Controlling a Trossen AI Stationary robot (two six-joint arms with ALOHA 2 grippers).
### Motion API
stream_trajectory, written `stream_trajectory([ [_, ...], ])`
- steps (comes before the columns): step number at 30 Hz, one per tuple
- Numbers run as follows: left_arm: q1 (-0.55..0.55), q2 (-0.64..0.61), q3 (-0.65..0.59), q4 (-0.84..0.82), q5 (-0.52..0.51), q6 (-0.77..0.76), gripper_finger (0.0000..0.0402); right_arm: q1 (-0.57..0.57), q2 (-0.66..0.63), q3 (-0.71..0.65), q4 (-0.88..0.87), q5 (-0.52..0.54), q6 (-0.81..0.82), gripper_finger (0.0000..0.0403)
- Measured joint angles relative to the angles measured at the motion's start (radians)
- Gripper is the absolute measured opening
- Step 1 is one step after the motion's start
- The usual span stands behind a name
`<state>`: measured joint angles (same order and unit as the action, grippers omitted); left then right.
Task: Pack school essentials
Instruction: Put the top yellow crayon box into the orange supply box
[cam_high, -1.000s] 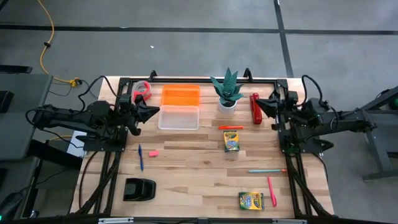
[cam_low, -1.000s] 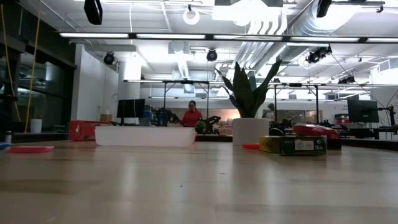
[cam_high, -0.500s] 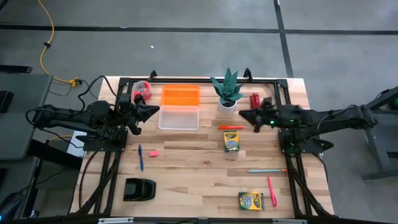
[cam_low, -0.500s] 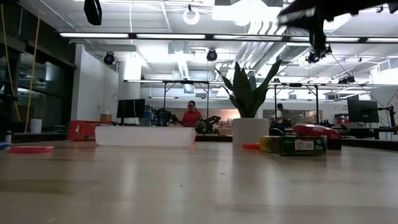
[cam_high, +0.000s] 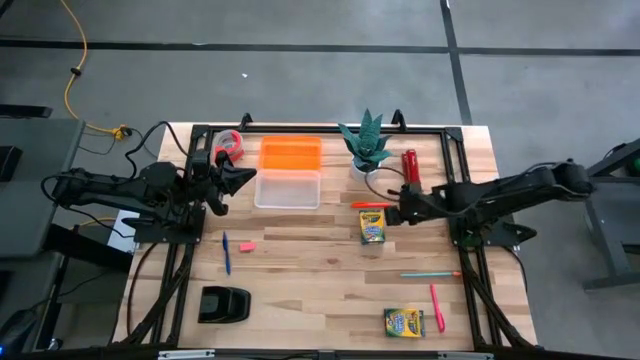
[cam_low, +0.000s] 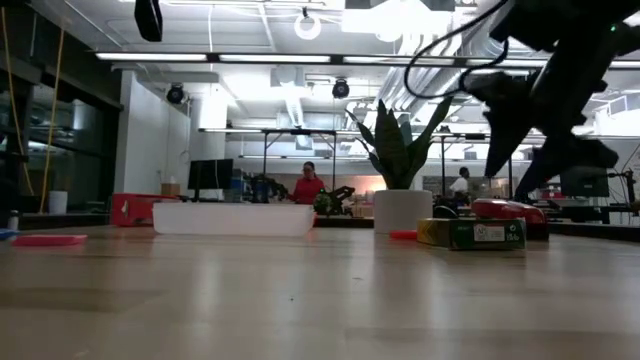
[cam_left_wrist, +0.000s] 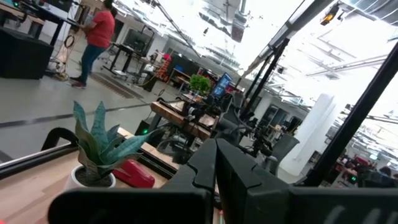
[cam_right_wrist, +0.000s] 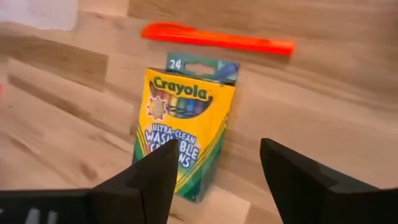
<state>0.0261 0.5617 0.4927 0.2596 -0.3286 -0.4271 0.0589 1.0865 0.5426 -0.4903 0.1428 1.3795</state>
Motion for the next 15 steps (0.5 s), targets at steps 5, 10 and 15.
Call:
stream_trajectory([
  [5,0.0,0.0,0.0,0.0,0.0,0.019,0.0,0.0,0.125,0.0,0.052,-0.047,0.02,0.022],
  [10,0.0,0.0,0.0,0.0,0.0,0.019,0.0,0.0,0.22,0.0,0.148,-0.049,0.042,0.022],
  [15,0.0,0.0,0.0,0.0,0.0,0.019,0.0,0.0,0.261,0.0,0.221,-0.049,0.054,0.022],
])
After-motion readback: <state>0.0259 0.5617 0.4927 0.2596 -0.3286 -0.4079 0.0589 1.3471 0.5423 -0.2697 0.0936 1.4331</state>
